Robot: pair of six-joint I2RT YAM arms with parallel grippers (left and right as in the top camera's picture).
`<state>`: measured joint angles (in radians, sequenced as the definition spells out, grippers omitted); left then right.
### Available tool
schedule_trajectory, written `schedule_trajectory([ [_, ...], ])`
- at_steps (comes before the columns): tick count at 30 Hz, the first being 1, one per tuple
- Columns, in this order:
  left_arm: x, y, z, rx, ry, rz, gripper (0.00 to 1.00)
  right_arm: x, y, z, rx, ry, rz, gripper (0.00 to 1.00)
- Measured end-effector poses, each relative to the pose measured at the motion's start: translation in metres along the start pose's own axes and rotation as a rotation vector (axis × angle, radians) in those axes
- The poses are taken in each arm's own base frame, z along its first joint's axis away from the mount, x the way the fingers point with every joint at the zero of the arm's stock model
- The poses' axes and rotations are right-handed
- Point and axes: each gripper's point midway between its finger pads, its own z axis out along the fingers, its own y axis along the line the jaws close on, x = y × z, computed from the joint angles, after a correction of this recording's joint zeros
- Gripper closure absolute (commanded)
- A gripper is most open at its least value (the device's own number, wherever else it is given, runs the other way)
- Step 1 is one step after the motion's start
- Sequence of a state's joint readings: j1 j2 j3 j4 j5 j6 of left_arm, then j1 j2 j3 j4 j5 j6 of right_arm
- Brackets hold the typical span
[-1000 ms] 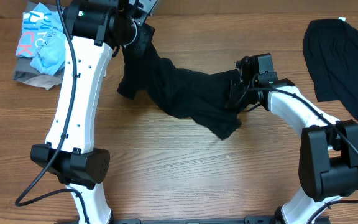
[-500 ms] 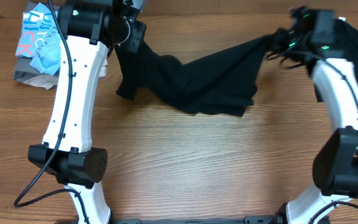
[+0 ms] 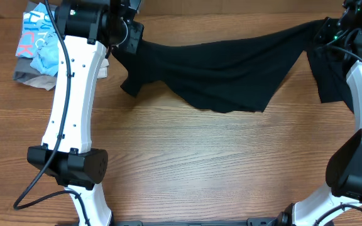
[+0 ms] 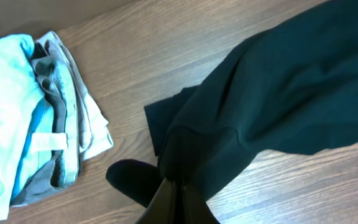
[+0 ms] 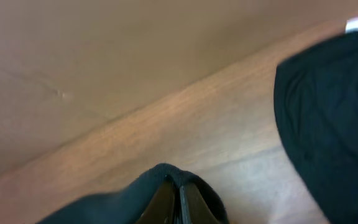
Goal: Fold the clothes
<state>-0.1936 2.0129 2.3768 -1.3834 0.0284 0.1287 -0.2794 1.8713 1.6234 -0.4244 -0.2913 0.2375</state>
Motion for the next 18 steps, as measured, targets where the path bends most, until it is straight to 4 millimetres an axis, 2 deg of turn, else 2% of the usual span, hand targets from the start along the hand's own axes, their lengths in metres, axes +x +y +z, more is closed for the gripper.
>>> schedule_trajectory([
  [6, 0.004, 0.0, 0.0, 0.002, 0.017, 0.0, 0.96, -0.021, 0.007, -0.003, -0.022, -0.074, -0.027, 0.96],
  [14, 0.004, -0.001, 0.0, 0.002, 0.017, -0.001, 0.96, -0.074, 0.03, -0.021, -0.076, -0.237, -0.082, 0.96],
  [15, 0.004, -0.001, 0.0, 0.002, 0.017, -0.001, 0.96, -0.075, 0.031, -0.021, -0.077, -0.243, -0.084, 0.62],
  [16, 0.004, -0.001, 0.0, 0.002, 0.017, -0.001, 0.96, -0.076, 0.031, -0.022, -0.078, -0.246, -0.084, 0.33],
  [17, 0.004, -0.001, 0.0, 0.002, 0.017, -0.001, 0.96, -0.076, 0.031, -0.022, -0.077, -0.246, -0.084, 0.11],
  [18, 0.004, -0.001, 0.0, 0.002, 0.017, -0.002, 0.96, -0.076, 0.031, -0.022, -0.074, -0.246, -0.081, 0.0],
])
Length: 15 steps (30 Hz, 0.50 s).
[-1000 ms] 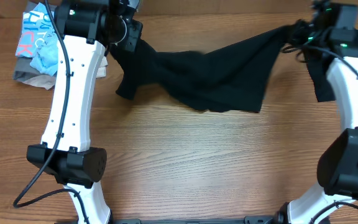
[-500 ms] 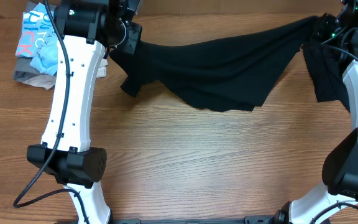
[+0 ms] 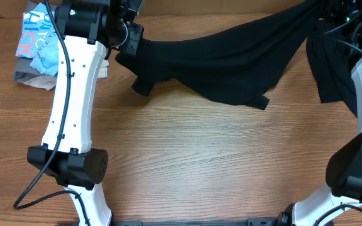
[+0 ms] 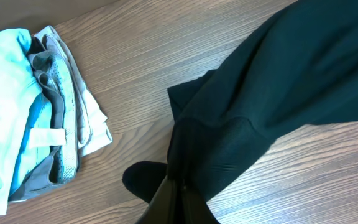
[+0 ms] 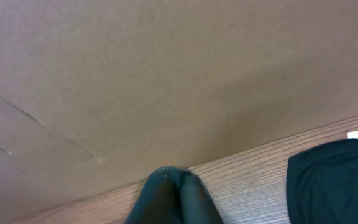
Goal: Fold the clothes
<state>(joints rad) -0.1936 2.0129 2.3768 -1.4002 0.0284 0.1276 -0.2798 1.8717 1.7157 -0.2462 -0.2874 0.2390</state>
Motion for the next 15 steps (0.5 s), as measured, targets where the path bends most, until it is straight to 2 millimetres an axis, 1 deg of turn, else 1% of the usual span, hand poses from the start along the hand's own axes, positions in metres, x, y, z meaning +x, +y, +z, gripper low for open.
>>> schedule_trajectory([
  [3, 0.0, 0.0, 0.0, 0.0, 0.0, -0.002, 0.96, 0.005, -0.003, 0.0, 0.013, 0.02, 0.005, 0.0],
  [4, 0.0, 0.0, 0.0, 0.0, 0.0, -0.002, 0.96, 0.01, -0.004, -0.001, 0.021, 0.043, 0.012, 0.0],
  [5, 0.0, 0.0, 0.0, 0.0, 0.0, -0.002, 0.96, 0.022, -0.008, -0.002, 0.037, 0.094, 0.027, 0.0],
  [6, 0.0, 0.0, 0.0, 0.0, 0.0, -0.002, 0.96, 0.028, -0.009, -0.003, 0.043, 0.117, 0.035, 0.0],
  [8, 0.001, 0.0, 0.0, 0.0, 0.003, -0.002, 0.96, 0.056, -0.015, -0.008, 0.075, 0.234, 0.074, 0.0],
  [10, 0.001, 0.0, 0.0, 0.0, 0.005, -0.002, 0.96, 0.089, -0.018, -0.02, 0.1, 0.373, 0.122, 0.0],
  [12, 0.001, 0.0, 0.0, -0.002, 0.006, -0.003, 0.96, 0.116, -0.018, -0.032, 0.125, 0.491, 0.16, 0.0],
  [13, 0.002, 0.0, 0.0, -0.003, 0.006, -0.002, 0.96, 0.136, -0.016, -0.041, 0.14, 0.574, 0.182, 0.02],
  [14, 0.002, 0.0, 0.0, -0.003, 0.006, -0.003, 0.96, 0.15, -0.011, -0.046, 0.14, 0.626, 0.185, 0.1],
  [15, 0.001, 0.0, 0.0, -0.003, 0.006, -0.006, 0.96, 0.157, -0.006, -0.047, 0.136, 0.647, 0.181, 0.14],
])
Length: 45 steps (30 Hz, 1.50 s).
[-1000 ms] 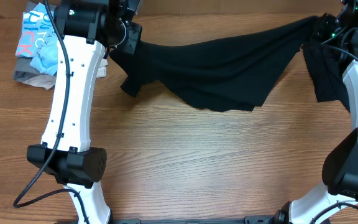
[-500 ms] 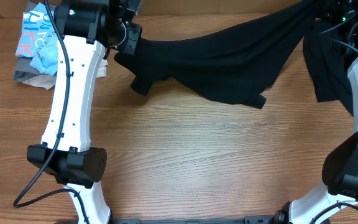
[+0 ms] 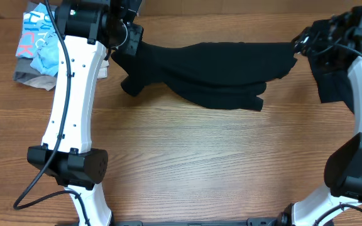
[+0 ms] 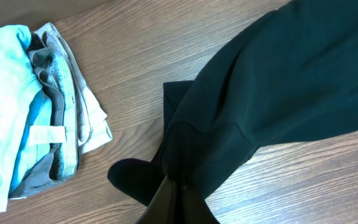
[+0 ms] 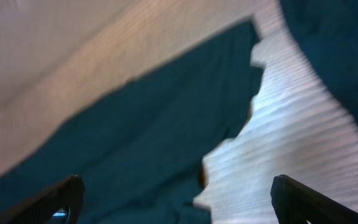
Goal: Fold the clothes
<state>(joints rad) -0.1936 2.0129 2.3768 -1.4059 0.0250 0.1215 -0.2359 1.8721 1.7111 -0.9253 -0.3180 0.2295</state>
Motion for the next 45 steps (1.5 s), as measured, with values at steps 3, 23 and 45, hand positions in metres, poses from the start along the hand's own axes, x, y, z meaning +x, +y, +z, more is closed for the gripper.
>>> schedule_trajectory([
  [3, 0.0, 0.0, 0.0, 0.0, 0.0, -0.01, 0.96, 0.028, 0.016, 0.019, -0.004, 0.07, -0.057, 0.19],
  [23, -0.002, 0.0, 0.0, 0.0, -0.007, -0.019, 0.96, 0.152, 0.001, 0.128, 0.109, 0.092, -0.045, 0.48],
  [45, -0.001, 0.0, 0.0, -0.001, -0.006, -0.027, 0.96, 0.139, -0.019, 0.143, 0.172, 0.011, -0.04, 0.96],
])
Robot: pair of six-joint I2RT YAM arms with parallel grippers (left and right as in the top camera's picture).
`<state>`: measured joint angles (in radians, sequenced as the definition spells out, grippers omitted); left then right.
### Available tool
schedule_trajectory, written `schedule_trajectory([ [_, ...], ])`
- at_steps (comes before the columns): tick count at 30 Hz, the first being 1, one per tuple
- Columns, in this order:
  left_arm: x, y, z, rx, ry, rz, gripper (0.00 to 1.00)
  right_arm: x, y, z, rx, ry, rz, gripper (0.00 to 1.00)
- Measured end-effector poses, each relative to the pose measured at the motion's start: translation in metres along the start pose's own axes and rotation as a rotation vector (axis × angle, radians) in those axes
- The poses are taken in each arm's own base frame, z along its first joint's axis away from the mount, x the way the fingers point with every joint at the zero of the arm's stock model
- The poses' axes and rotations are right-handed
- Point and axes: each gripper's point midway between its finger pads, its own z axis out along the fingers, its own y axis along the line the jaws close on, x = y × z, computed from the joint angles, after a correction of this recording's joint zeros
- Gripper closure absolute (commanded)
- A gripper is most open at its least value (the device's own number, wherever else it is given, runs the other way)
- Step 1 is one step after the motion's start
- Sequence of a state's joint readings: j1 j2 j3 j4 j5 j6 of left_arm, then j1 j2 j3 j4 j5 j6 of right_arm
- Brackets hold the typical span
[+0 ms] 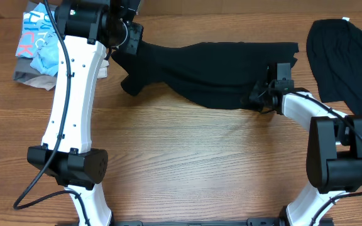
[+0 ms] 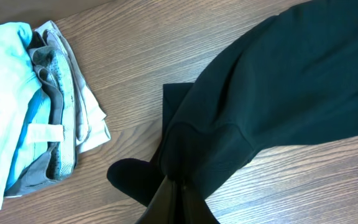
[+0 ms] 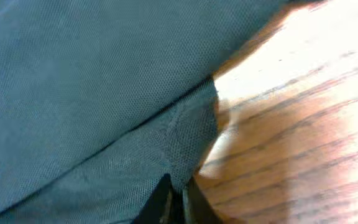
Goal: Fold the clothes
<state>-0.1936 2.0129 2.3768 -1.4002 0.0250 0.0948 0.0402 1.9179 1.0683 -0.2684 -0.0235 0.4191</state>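
A black garment [image 1: 219, 63] lies spread across the far middle of the table, its lower edge doubled over. My left gripper [image 1: 129, 39] is shut on its left end; in the left wrist view the closed fingers [image 2: 178, 186] pinch bunched black cloth [image 2: 278, 81]. My right gripper [image 1: 258, 97] sits low at the garment's lower right corner. The right wrist view shows it [image 3: 178, 191] shut on the hem of the knit fabric [image 3: 92, 93], just above the wood.
A pile of light blue and grey clothes [image 1: 35, 44] sits at the far left, also visible in the left wrist view [image 2: 23, 112]. A second black garment [image 1: 341, 56] lies at the far right. The wooden table [image 1: 200, 163] stretches toward the front.
My right gripper was at the garment's far right end, near the table's back. It is now lower, shut on the garment's lower right corner. The left gripper has kept its hold.
Both grippers first held the black garment stretched along the back of the table, then held it farther back. After that it lay on the table with its lower edge doubled, the right gripper at its right end. Now the right gripper pinches the lower right corner.
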Motion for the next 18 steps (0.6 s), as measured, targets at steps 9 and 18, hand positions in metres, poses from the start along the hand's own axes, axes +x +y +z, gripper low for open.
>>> schedule_trajectory([
  [9, -0.006, 0.001, 0.0, -0.006, -0.024, 0.0, 0.96, -0.057, -0.023, -0.078, 0.057, 0.02, 0.094, 0.96],
  [18, -0.021, 0.004, -0.022, -0.024, -0.102, -0.013, 0.96, -0.15, -0.007, -0.278, -0.028, -0.247, 0.033, 0.96],
])
